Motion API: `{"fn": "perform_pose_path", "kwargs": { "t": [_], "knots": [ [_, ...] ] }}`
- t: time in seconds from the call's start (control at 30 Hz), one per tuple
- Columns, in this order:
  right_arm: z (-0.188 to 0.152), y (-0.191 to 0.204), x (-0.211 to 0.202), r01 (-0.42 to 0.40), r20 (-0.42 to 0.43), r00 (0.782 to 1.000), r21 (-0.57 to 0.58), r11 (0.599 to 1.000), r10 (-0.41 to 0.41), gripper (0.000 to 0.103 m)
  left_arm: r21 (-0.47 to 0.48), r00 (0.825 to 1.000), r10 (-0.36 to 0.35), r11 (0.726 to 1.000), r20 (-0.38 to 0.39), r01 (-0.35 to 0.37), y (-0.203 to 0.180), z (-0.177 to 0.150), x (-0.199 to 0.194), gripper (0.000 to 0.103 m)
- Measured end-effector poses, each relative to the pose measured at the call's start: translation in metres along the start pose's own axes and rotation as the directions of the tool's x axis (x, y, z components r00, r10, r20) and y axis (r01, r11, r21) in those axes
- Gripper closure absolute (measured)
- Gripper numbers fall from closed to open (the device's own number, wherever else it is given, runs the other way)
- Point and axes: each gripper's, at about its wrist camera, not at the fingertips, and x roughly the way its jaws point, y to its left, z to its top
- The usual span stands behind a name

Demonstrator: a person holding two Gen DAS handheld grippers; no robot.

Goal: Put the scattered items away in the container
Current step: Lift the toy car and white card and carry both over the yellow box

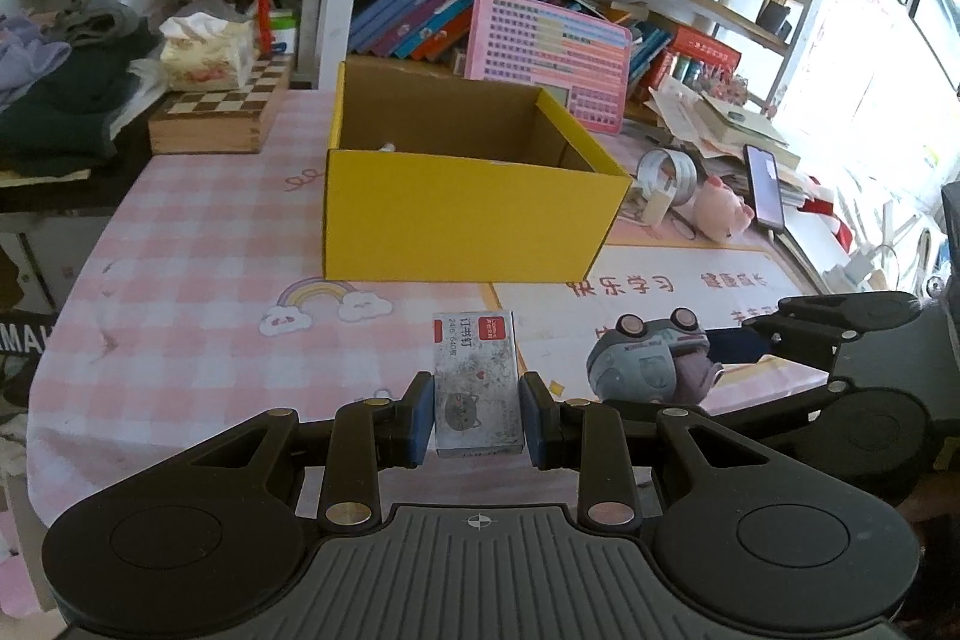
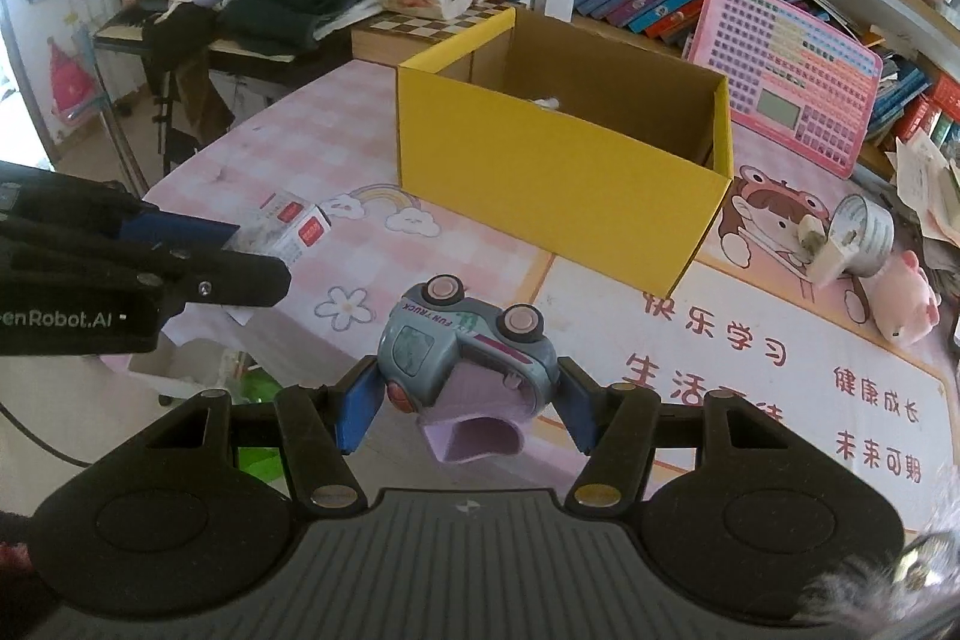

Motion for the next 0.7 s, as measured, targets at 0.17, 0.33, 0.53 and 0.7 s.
{"fn": "perform_pose_path", "kwargs": {
  "t": [0.17, 0.33, 0.53, 0.7],
  "knots": [
    [-0.001, -0.004, 0.004, 0.007, -0.011, 1.000, 0.009, 1.000, -0.007, 0.044, 0.002, 1.000, -0.012, 1.000, -0.007, 0.012, -0.001, 0.005, 0.007, 0.074],
    [0.003, -0.009, 0.007, 0.017, -0.008, 1.000, 0.009, 1.000, -0.017, 0.044, 0.017, 1.000, -0.019, 1.000, -0.006, 0.020, -0.005, 0.013, 0.014, 0.074],
    [0.016, -0.019, 0.013, 0.012, 0.005, 1.000, -0.002, 1.000, -0.012, 0.044, 0.027, 1.000, -0.017, 0.999, 0.014, 0.016, -0.007, 0.029, 0.019, 0.074],
    [0.031, -0.031, 0.017, 0.002, 0.014, 1.000, 0.006, 1.000, -0.002, 0.044, 0.041, 0.999, -0.018, 0.999, 0.037, 0.016, -0.009, 0.045, 0.024, 0.074]
  ]
}}
